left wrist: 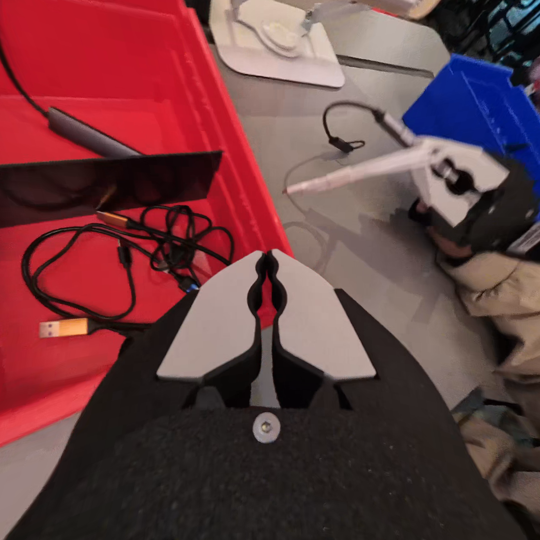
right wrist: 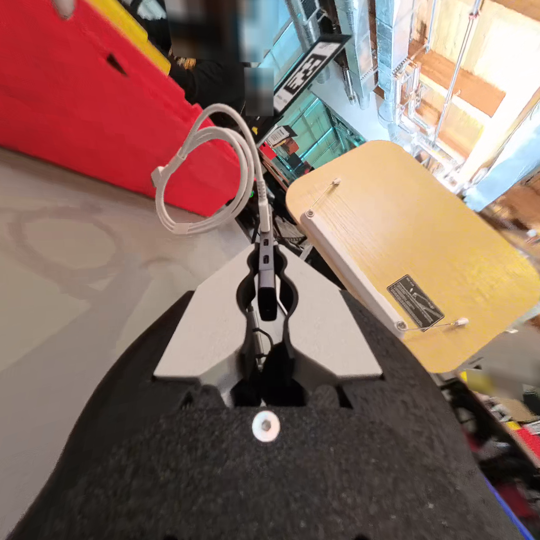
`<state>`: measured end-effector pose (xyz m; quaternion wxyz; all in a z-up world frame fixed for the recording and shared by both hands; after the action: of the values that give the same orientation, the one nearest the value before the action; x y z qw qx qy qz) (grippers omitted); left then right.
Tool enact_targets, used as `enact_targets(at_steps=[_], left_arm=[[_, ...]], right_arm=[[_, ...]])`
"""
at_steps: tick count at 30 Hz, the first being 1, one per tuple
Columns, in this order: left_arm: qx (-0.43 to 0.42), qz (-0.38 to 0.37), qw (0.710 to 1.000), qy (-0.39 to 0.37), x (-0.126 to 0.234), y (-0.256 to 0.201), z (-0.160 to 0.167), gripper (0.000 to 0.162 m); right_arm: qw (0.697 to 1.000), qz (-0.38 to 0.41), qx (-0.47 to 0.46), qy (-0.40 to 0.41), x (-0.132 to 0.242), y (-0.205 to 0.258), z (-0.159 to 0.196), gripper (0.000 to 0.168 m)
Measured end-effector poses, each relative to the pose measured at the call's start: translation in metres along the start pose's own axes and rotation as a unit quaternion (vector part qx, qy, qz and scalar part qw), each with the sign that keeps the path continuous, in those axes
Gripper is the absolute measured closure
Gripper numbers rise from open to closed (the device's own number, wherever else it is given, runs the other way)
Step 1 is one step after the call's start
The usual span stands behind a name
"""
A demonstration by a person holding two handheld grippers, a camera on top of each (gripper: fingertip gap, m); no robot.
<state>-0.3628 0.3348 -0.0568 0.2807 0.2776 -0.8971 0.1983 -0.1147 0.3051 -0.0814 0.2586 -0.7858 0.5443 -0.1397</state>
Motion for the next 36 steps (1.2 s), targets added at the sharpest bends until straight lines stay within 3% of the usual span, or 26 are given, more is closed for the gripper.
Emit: enact_targets(at_steps=[1, 7, 10, 12, 15, 17, 20, 24, 27, 29, 30, 33, 36], left_arm=[[-0.021, -0.013, 1.0, -0.009, 0.003, -0.012, 0.008, 0.162], [-0.095, -0.053, 0.991, -0.082, 0.026, -0.066, 0.054, 0.156], [-0.121, -0.068, 0.984, -0.108, 0.035, -0.073, 0.077, 0.154], [-0.125, -0.065, 0.984, -0.106, 0.036, -0.072, 0.093, 0.154], [-0.102, -0.051, 0.989, -0.097, 0.037, -0.066, 0.102, 0.153], [-0.082, -0.021, 0.99, -0.115, 0.039, -0.068, 0.098, 0.153], [-0.076, 0.003, 0.991, -0.114, 0.037, -0.071, 0.097, 0.152], [-0.093, 0.013, 0.989, -0.112, 0.033, -0.08, 0.094, 0.152], [-0.112, 0.011, 0.988, -0.105, 0.031, -0.084, 0.095, 0.151], [-0.12, 0.011, 0.987, -0.103, 0.03, -0.085, 0.095, 0.15], [-0.123, 0.012, 0.987, -0.103, 0.03, -0.086, 0.095, 0.149], [-0.135, 0.011, 0.986, -0.102, 0.03, -0.087, 0.097, 0.148], [-0.144, 0.0, 0.986, -0.088, 0.028, -0.083, 0.103, 0.139]], right_arm=[[0.999, -0.001, -0.032, -0.006, 0.002, -0.007, -0.007, 0.161], [0.982, -0.014, -0.183, -0.041, 0.044, -0.076, -0.107, 0.16], [0.986, -0.009, -0.164, 0.029, 0.076, -0.133, -0.138, 0.161], [0.983, 0.005, -0.165, 0.083, 0.1, -0.18, -0.141, 0.161], [0.969, 0.079, -0.127, 0.199, 0.131, -0.254, -0.11, 0.16], [0.948, 0.071, -0.095, 0.297, 0.145, -0.281, -0.072, 0.16], [0.888, 0.008, -0.078, 0.453, 0.157, -0.289, 0.005, 0.16], [0.813, -0.108, -0.266, 0.506, 0.14, -0.26, 0.088, 0.16], [0.732, -0.117, -0.411, 0.531, 0.129, -0.252, 0.134, 0.16], [0.676, -0.115, -0.454, 0.569, 0.129, -0.249, 0.16, 0.161], [0.666, -0.102, -0.44, 0.594, 0.132, -0.249, 0.173, 0.161], [0.674, -0.054, -0.348, 0.649, 0.14, -0.25, 0.202, 0.149], [0.689, -0.066, -0.292, 0.66, 0.146, -0.245, 0.2, 0.127]])
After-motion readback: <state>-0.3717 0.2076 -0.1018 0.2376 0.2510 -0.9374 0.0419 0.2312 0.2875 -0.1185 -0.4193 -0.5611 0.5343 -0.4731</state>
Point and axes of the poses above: each gripper's, where its closed fingertips meet, x back along the fingers, z out of its underside, y = z × x across the jaws, the point moved 5 cm from there along x, back along the fingers, and after that the axes turned 11 degrees about -x, right-handed, at the moved point
